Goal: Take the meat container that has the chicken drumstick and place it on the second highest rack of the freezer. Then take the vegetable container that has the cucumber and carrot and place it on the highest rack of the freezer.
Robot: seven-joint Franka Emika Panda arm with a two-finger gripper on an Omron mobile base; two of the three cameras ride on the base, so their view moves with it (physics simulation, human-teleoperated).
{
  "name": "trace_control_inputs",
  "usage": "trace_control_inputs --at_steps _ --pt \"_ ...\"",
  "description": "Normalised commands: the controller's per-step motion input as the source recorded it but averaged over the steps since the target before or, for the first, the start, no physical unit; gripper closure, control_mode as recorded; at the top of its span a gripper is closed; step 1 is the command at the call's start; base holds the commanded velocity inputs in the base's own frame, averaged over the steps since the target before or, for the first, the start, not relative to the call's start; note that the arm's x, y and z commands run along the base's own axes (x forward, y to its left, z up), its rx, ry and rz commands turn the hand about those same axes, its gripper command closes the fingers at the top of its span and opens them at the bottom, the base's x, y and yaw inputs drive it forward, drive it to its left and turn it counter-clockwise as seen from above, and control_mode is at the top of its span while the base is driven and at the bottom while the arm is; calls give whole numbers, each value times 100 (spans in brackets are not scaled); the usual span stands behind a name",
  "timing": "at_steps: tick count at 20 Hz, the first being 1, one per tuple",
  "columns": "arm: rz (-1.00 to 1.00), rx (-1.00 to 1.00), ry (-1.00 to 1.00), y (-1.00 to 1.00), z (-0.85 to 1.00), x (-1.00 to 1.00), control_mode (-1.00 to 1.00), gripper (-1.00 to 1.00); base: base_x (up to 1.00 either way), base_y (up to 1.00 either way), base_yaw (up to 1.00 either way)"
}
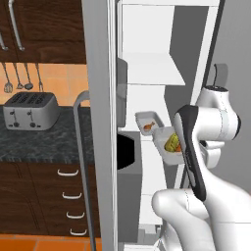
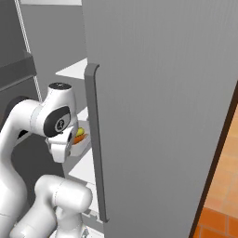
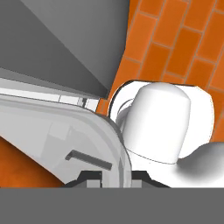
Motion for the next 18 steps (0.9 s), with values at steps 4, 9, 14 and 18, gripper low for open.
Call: trace_control_inputs --at_steps 4,9,14,18 --pt "0 0 -4 0 9 -1 -100 100 0 0 0" --pt "1 0 -19 0 56 -15 -100 100 0 0 0" --pt "0 0 -18 6 63 -2 -100 100 0 0 0" --pt "0 0 -24 11 41 0 -100 100 0 0 0"
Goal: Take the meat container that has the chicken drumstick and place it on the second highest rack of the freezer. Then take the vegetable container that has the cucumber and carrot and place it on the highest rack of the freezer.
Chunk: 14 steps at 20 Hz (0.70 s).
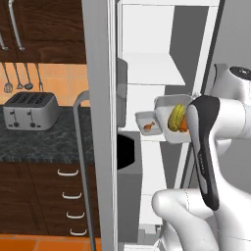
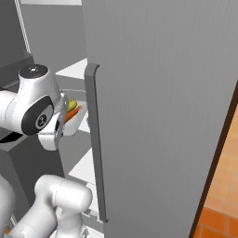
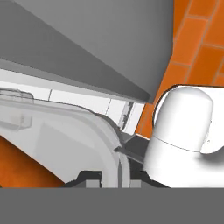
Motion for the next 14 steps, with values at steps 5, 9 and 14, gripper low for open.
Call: trace_control_inputs --at_steps 5,9,14 --pt "0 0 -15 3 35 21 -100 100 0 0 0" --pt "0 0 -1 0 43 39 -100 100 0 0 0" --pt "0 0 0 0 50 50 -100 100 0 0 0"
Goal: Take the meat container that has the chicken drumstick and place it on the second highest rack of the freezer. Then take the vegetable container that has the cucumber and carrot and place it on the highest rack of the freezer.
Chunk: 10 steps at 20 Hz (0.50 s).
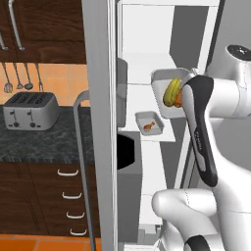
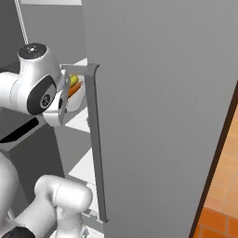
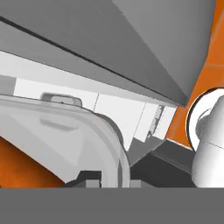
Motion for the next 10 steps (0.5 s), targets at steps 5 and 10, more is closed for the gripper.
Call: trace_control_inputs --at_steps 5,10 --pt "0 0 0 0 33 75 -100 100 0 0 0" --pt "-1 0 0 0 6 88 -100 100 0 0 0"
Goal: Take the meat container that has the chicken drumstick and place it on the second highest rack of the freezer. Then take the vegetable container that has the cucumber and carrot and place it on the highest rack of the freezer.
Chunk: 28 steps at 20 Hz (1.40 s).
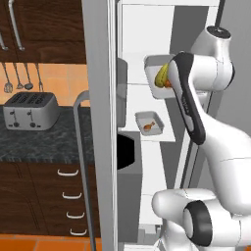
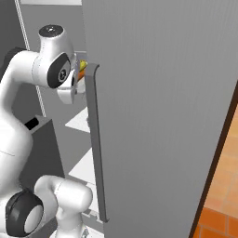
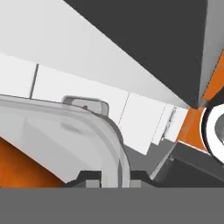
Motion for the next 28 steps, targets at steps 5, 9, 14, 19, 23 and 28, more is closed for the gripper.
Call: trace_control_inputs --at_steps 5,9,14,19,23,28 --pt "-2 0 0 0 5 79 -100 100 0 0 0" --pt "-5 0 0 0 5 73 -100 100 0 0 0" --pt "-5 0 0 0 0 79 -100 100 0 0 0" --pt "-3 0 0 0 0 77 -100 100 0 0 0" --pt "-1 0 0 0 -9 57 -100 100 0 0 0" --pt "0 0 0 0 -11 40 -100 100 0 0 0"
